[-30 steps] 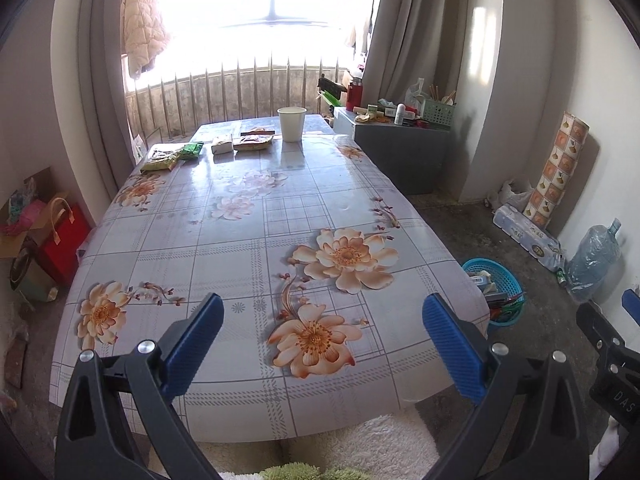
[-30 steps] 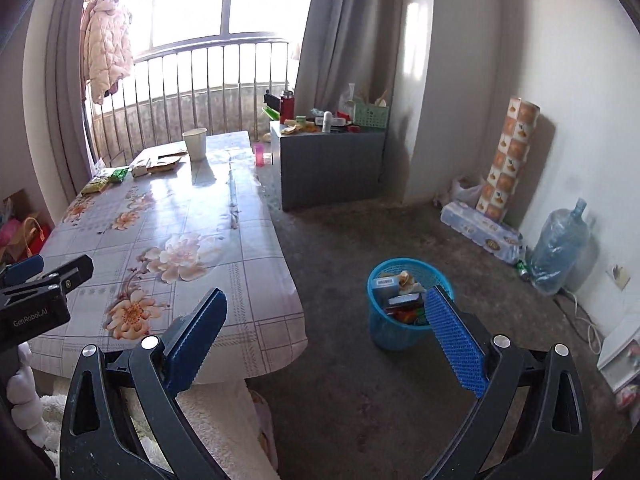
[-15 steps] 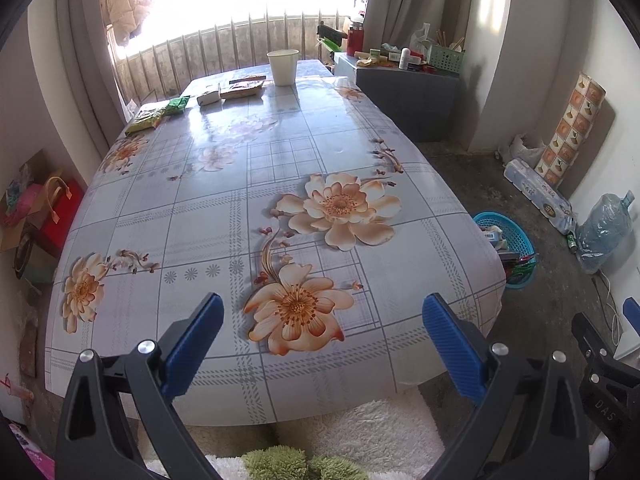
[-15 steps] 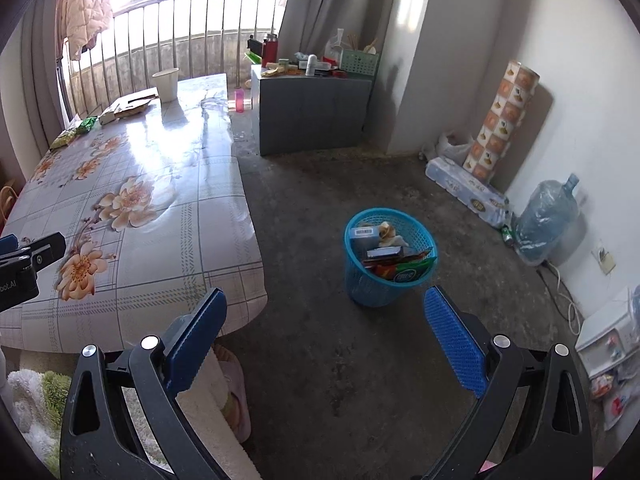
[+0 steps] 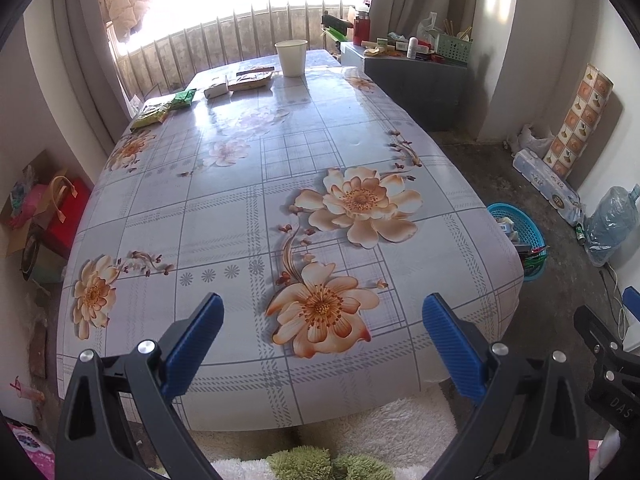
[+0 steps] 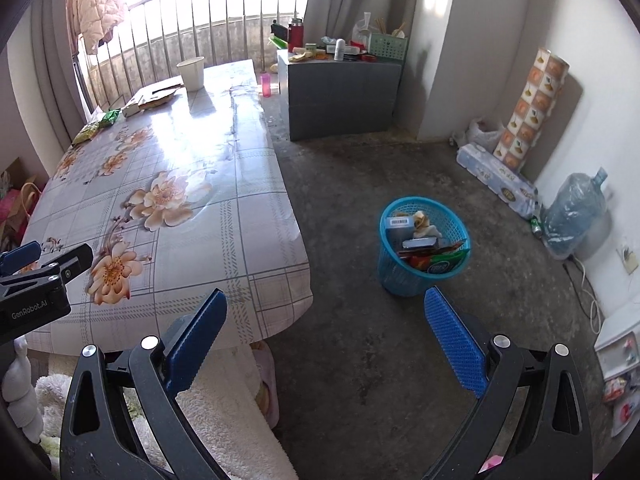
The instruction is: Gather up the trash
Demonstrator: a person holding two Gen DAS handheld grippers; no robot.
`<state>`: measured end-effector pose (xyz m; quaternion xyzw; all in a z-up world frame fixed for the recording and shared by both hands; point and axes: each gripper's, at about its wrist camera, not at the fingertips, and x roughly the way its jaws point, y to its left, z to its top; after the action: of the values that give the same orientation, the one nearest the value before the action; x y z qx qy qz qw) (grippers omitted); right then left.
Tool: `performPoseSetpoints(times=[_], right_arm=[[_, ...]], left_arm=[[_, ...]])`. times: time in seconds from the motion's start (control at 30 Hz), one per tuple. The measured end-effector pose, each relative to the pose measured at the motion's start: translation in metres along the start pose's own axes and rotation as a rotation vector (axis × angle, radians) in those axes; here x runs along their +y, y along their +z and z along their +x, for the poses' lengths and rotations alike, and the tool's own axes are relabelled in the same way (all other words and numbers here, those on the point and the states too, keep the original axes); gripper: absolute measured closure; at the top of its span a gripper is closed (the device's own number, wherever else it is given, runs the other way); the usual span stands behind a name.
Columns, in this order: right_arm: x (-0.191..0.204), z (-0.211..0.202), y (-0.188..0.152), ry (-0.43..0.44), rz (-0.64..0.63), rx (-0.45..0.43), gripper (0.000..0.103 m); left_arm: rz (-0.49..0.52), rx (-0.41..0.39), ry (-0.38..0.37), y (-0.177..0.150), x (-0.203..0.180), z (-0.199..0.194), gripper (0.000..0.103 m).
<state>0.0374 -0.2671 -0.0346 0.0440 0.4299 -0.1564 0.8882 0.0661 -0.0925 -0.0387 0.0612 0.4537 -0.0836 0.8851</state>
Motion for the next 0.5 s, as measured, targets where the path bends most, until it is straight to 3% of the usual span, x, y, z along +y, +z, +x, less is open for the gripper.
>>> performPoseSetpoints(times=[0.5], right_arm=[[0.028, 0.026, 0.028, -0.036, -0.028, 0.142, 0.008]], left_arm=[[-0.017, 0.082, -0.029, 0.034, 0.026, 0.025, 0.006]])
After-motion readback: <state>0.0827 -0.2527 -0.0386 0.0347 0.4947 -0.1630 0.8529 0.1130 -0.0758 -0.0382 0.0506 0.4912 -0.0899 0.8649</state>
